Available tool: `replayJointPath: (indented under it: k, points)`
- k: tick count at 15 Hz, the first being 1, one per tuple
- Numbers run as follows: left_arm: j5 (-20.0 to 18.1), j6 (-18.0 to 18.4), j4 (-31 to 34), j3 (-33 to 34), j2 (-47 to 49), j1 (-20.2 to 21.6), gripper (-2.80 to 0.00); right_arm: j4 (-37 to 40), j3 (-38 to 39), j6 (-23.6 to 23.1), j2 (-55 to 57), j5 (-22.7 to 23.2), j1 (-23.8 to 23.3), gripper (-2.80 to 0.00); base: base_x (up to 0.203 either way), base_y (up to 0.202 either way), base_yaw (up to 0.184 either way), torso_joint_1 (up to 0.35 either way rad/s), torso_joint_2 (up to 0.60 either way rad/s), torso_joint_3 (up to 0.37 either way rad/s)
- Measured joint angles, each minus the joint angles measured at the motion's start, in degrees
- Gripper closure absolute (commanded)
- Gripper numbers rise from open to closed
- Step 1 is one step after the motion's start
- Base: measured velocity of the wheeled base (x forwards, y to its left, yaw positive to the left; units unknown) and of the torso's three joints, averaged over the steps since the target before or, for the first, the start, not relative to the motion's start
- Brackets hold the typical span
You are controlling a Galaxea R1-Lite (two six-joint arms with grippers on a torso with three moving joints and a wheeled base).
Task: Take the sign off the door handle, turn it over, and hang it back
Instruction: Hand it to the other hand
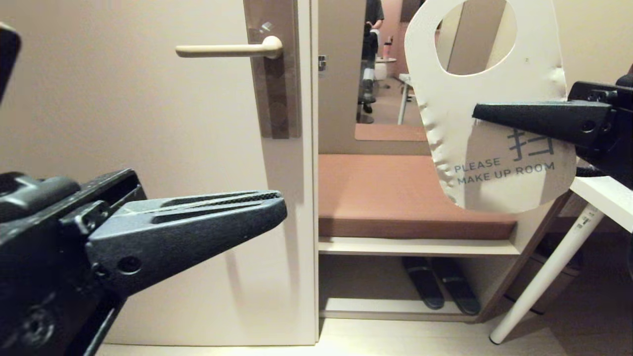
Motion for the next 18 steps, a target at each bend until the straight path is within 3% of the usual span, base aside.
replayJointPath:
  k: [4, 11, 12, 18]
  points:
    - [-0.7, -0.1, -0.1, -3.2, 4.1, 1.5, 0.0, -14.5, 1.4, 11.5, 2.0, -0.3, 1.7, 0.0, 0.0, 0.0, 0.0, 0.0, 0.0, 0.0]
    - [-1.0, -0.4, -2.4, -6.1, 8.6, 1.6, 0.0, -20.0, 5.1, 12.1, 3.8, -0.4, 6.6, 0.0, 0.0, 0.0, 0.0, 0.0, 0.0, 0.0]
    - [-1.1, -0.3, -2.4, -6.2, 9.0, 1.5, -2.8, -20.8, 6.2, 12.1, 4.0, -0.3, 6.8, 0.0, 0.0, 0.0, 0.0, 0.0, 0.0, 0.0]
    - [-1.2, -0.3, -3.0, -5.9, 10.2, 1.1, -2.8, -28.4, 11.3, 14.0, 3.9, -0.3, 7.0, 0.0, 0.0, 0.0, 0.0, 0.0, 0.0, 0.0]
